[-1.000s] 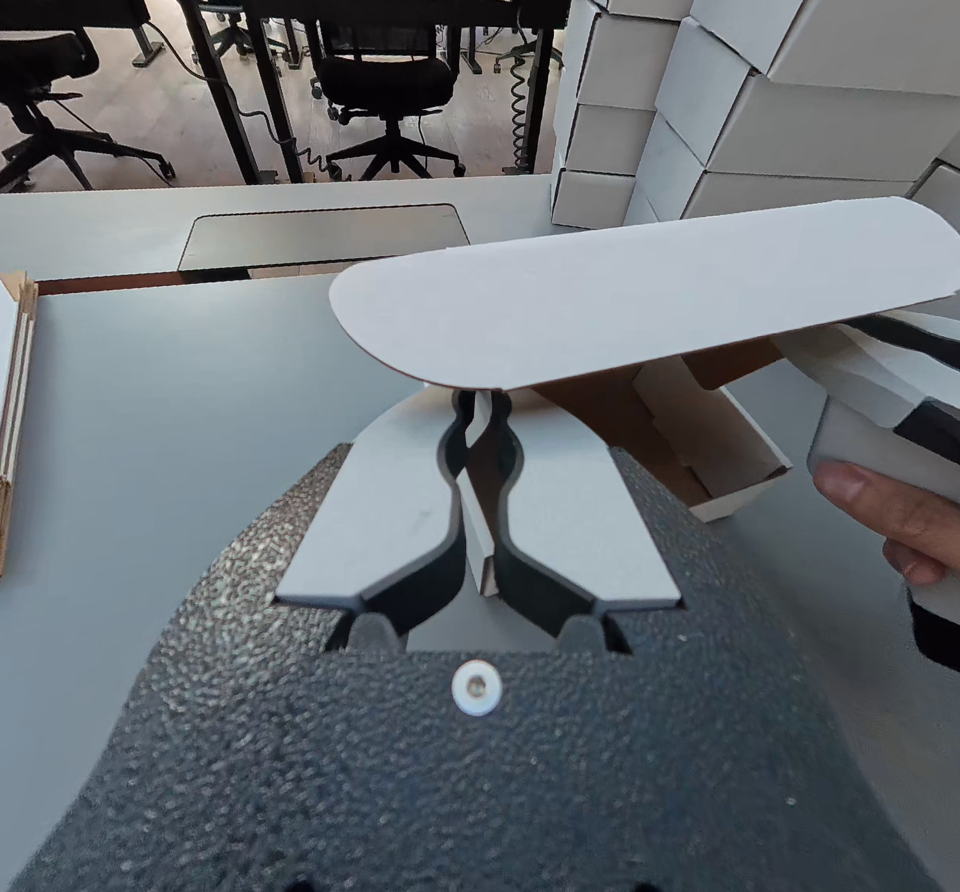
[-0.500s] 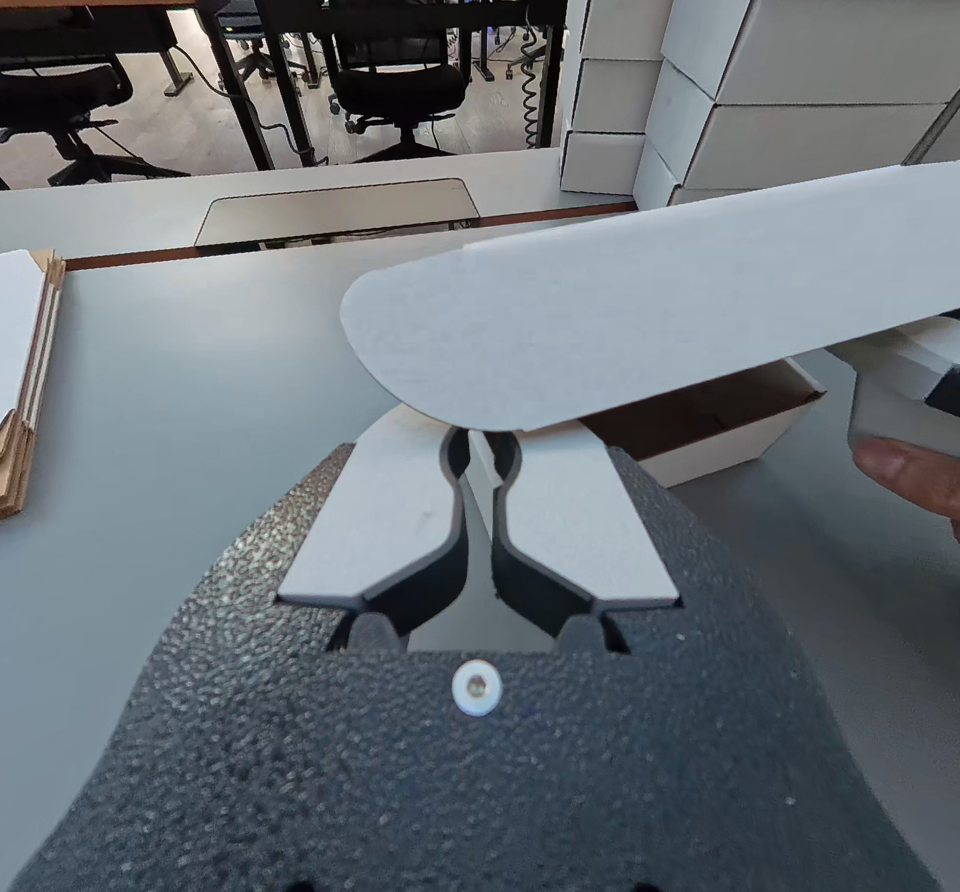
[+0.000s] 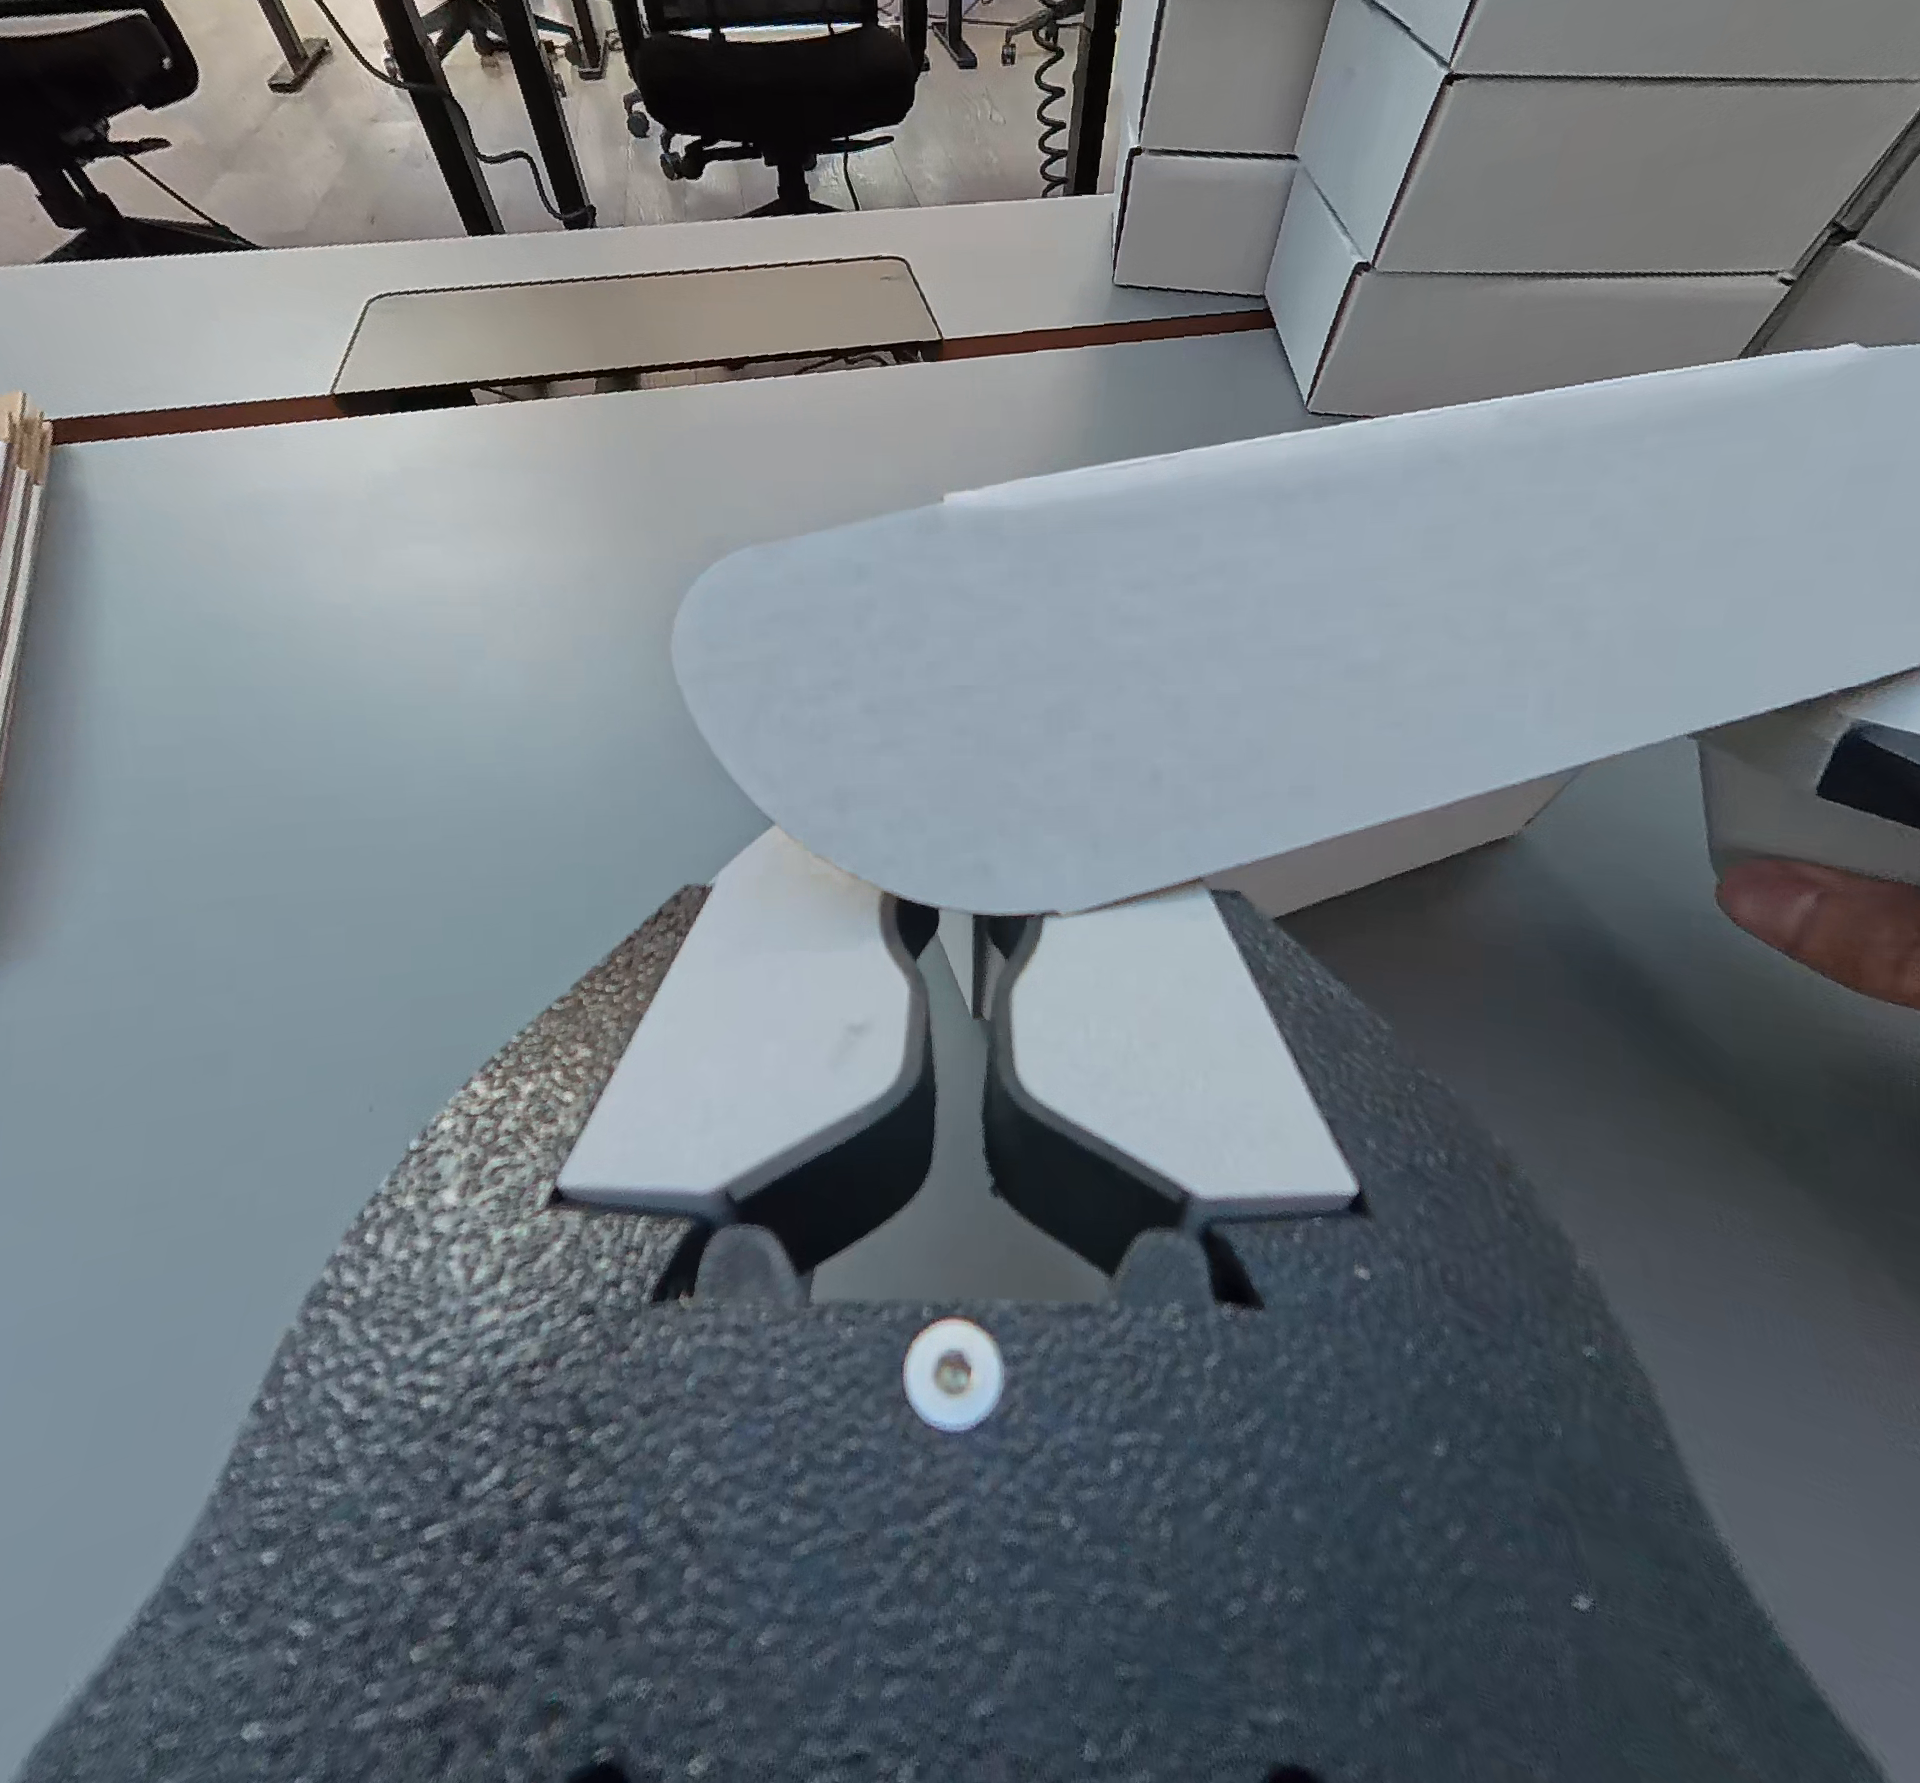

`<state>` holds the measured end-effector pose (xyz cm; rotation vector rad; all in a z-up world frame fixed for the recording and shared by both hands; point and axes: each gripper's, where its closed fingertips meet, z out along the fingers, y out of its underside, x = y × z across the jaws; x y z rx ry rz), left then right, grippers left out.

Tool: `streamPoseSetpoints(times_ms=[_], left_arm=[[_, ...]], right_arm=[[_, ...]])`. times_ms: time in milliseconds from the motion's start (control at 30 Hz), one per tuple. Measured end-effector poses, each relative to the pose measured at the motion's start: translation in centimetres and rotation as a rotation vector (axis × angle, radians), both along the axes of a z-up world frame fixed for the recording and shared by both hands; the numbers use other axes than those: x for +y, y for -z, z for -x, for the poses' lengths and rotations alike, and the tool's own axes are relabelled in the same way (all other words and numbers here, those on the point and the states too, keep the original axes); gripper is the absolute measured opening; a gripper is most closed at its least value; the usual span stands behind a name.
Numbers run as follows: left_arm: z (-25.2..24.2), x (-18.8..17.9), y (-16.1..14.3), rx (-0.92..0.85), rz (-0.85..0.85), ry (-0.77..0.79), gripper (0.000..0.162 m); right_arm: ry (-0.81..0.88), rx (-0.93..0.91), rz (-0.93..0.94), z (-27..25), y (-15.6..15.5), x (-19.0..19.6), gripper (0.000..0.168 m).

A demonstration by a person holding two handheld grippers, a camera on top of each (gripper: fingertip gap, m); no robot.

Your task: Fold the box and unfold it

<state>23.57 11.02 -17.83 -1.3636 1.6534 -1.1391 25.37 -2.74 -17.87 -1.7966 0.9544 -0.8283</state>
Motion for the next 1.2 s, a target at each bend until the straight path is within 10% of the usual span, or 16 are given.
streamPoseSetpoints(times_ms=[333,567,733,1200], left_arm=[[1.0,-0.5,-0.7,-0.01,0.016,0.194,0.036],[5.6,1.8,-2.3,-0.036,-0.021,0.515,0.024],[4.0,5.6,-8.1,-0.066,0.331,0.484,0.008],[-2.1,-0.2,-3.9,0.663,0.528,0.75,0.0]], right_arm=[[0.007,0.035,-0.024,-0.2,0.3,-0.1,0.003],[-0.002,0.023,0.004,-0.2,0.3,-0.2,0.002],[-0.012,0.019,0.009,-0.2,0.3,-0.1,0.002],[-0.027,0.015,0.014,-0.1,0.3,0.0,0.003]])
